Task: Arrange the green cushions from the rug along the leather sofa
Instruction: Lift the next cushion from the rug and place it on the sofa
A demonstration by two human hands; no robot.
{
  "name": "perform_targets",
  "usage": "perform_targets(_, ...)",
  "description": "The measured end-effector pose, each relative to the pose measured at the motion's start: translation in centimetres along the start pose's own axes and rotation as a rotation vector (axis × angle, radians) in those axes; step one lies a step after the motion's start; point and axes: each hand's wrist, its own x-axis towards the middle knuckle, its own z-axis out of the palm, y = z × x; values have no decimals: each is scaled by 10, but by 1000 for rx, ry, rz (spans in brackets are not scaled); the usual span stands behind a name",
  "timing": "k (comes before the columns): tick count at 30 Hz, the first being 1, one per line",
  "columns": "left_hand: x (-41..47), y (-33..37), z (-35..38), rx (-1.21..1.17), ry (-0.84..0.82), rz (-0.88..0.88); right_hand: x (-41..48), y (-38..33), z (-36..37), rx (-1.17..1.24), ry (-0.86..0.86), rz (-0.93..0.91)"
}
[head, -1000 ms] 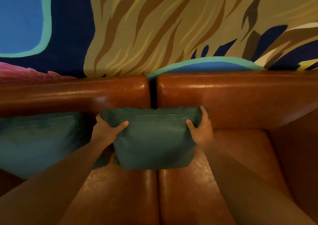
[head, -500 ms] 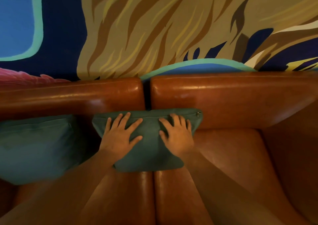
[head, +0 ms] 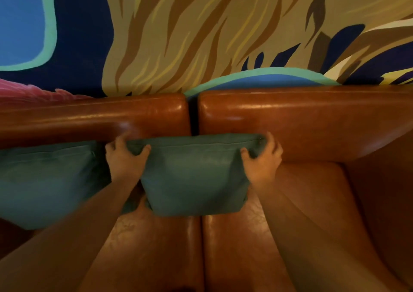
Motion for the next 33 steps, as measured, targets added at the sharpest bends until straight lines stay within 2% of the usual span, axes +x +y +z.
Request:
perform_targets(3, -5, -14, 7, -540, -109, -406, 1, 4, -7, 496, -264, 506)
perform_targets(4, -9, -17, 11, -663, -193, -514, -2, 3, -5, 588, -353, 581)
perform_targets(6, -14, -15, 15, -729, -268, -554, -9, 1, 4, 623, -414, 568)
perform_targets(9, -15, -14, 16, -718, -231, -489, -13, 0, 14, 652, -346, 494)
perform_targets(14, -21, -23, 14, -726, -283, -436, -22, 15, 15, 648, -311, 434)
perform_targets(20, -16, -21, 16, -646, -324, -412, -21, 16, 20, 600, -334, 408)
perform_targets(27, -15, -16, 13, -559, -220, -483, -17, 4, 3, 393, -283, 357)
perform_targets(33, -50, -13, -3, -504, -130, -385, -36, -11, -18, 281, -273, 285)
